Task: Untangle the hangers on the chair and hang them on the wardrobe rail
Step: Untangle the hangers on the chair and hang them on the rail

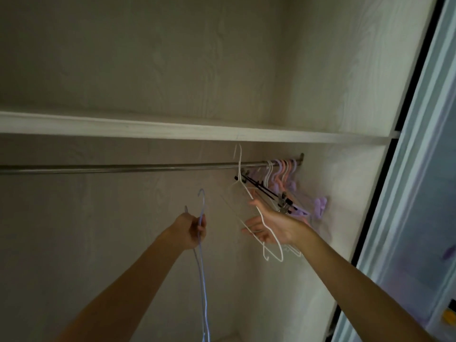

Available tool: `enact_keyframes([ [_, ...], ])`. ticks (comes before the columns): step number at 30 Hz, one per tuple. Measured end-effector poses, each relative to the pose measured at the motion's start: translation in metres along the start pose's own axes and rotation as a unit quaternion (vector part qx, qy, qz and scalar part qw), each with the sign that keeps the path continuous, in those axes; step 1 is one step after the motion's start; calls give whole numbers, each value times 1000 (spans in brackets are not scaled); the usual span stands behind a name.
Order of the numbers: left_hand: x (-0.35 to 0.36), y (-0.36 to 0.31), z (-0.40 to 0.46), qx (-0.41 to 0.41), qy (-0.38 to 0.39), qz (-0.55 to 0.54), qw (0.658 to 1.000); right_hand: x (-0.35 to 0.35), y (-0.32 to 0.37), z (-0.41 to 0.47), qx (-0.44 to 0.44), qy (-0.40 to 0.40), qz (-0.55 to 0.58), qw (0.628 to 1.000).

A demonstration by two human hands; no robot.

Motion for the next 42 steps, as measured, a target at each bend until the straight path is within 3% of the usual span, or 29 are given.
enact_keyframes([
  [10, 11, -22, 4, 11, -1, -1, 1000, 14, -31, 34, 54, 96, -64, 992],
  [12, 14, -24, 4, 12, 3, 3, 1000, 11, -34, 41, 54, 78, -91, 991],
  [13, 16, -25, 5, 10, 6, 2, 1000, 7, -32, 42, 35, 52, -159, 985],
  [14, 17, -25, 5, 9, 7, -1, 1000, -1, -25, 45, -6, 12, -259, 966],
  [16, 18, -29, 11, 7, 8, -8, 1000, -18, 6, 48, -137, -94, -428, 888],
  [18, 20, -33, 16, 3, 10, -14, 1000, -31, 54, 34, -298, -224, -443, 815],
  [20, 22, -36, 22, 2, 8, -12, 1000, -32, 102, 18, -408, -301, -389, 770],
  [23, 20, -35, 29, 3, -3, -14, 1000, -3, 145, 25, -481, -283, -381, 737],
  [26, 18, -30, 39, -2, -20, -28, 999, 18, 147, 63, -489, -276, -517, 646],
  [28, 16, -25, 43, -8, -25, -26, 999, 18, 138, 81, -494, -280, -554, 608],
  [34, 14, -20, 49, -19, -29, -20, 999, -20, 132, 88, -535, -309, -494, 612],
  [42, 16, -23, 49, -20, -22, -27, 999, -71, 128, 106, -459, -348, -539, 615],
])
Point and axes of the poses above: each hand's wrist, its own z-axis towards the middle knuckle, its own x-axis out of the palm, y = z × x, the point moved 7 cm from there along z, towards the middle knuckle, and after that the axes turned 14 degrees about -y, right-handed, at the moved point
